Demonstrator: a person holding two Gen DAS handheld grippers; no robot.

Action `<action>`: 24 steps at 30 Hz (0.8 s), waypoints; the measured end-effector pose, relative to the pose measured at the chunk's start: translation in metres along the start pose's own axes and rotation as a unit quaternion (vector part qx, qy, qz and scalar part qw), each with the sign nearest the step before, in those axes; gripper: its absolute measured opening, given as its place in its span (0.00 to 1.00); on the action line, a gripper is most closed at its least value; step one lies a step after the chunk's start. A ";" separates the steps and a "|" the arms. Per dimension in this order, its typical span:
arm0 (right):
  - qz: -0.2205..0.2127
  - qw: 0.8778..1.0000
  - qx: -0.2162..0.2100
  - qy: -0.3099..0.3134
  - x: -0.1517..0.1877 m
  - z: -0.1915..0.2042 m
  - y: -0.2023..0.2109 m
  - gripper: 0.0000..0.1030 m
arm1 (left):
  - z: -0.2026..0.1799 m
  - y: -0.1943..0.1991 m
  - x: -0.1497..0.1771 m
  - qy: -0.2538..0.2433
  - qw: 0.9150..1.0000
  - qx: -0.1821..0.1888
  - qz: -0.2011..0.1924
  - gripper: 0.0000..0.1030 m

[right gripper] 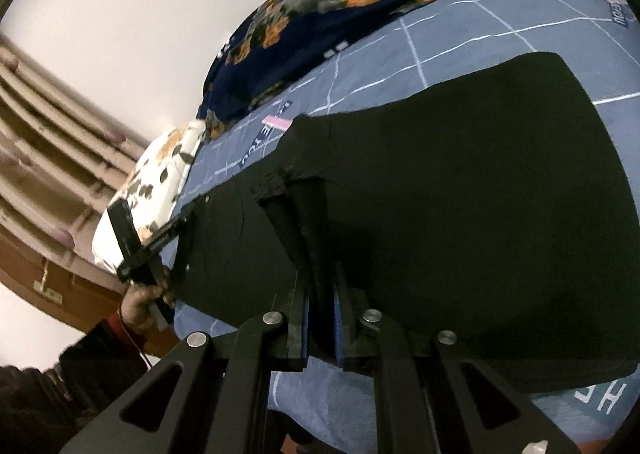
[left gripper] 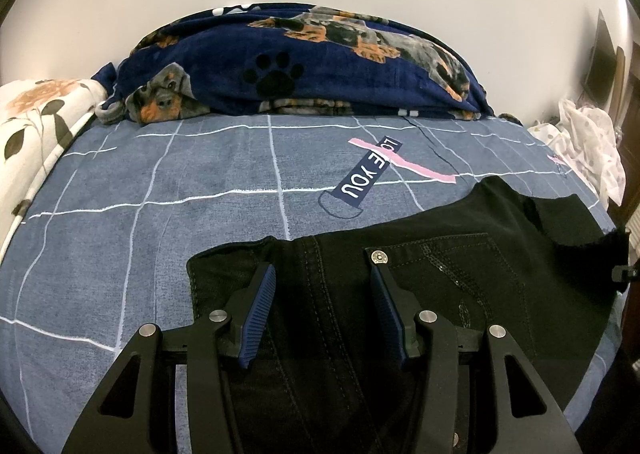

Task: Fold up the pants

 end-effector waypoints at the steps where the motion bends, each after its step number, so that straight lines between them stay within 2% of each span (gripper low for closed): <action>1: 0.002 1.000 0.003 0.005 0.001 0.001 -0.001 0.10 | 0.000 0.000 0.000 0.000 1.000 0.000 0.000 0.50; 9: 0.007 1.000 0.004 0.017 0.005 0.006 -0.008 0.11 | -0.001 -0.001 0.000 0.001 1.000 0.001 -0.001 0.50; 16: 0.019 0.998 0.012 0.051 0.014 0.014 -0.016 0.15 | 0.000 -0.001 0.001 0.002 1.000 0.001 -0.002 0.50; 18: 0.028 0.998 0.004 0.059 0.019 0.017 -0.019 0.21 | 0.000 -0.001 0.000 0.002 1.000 0.001 -0.002 0.50; 20: 0.038 0.997 -0.011 0.068 0.024 0.024 -0.021 0.39 | 0.000 -0.001 0.000 0.002 1.000 0.001 -0.002 0.50; 22: 0.040 0.995 -0.031 0.086 0.028 0.036 -0.018 0.49 | 0.000 0.000 0.001 0.002 1.000 0.001 -0.002 0.50; 24: 0.044 0.992 -0.068 0.098 0.032 0.050 -0.012 0.51 | 0.000 0.000 0.001 0.002 1.000 0.001 -0.002 0.50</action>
Point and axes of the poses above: each gripper's, at about its wrist camera, not at the fingertips, and y roughly against the way its jaws point, z to its left, x to its underside, the point moved 9 cm from there along -y, roughly the way its jaws point, and after that the axes turned 14 degrees about x, right-handed, at the moved point
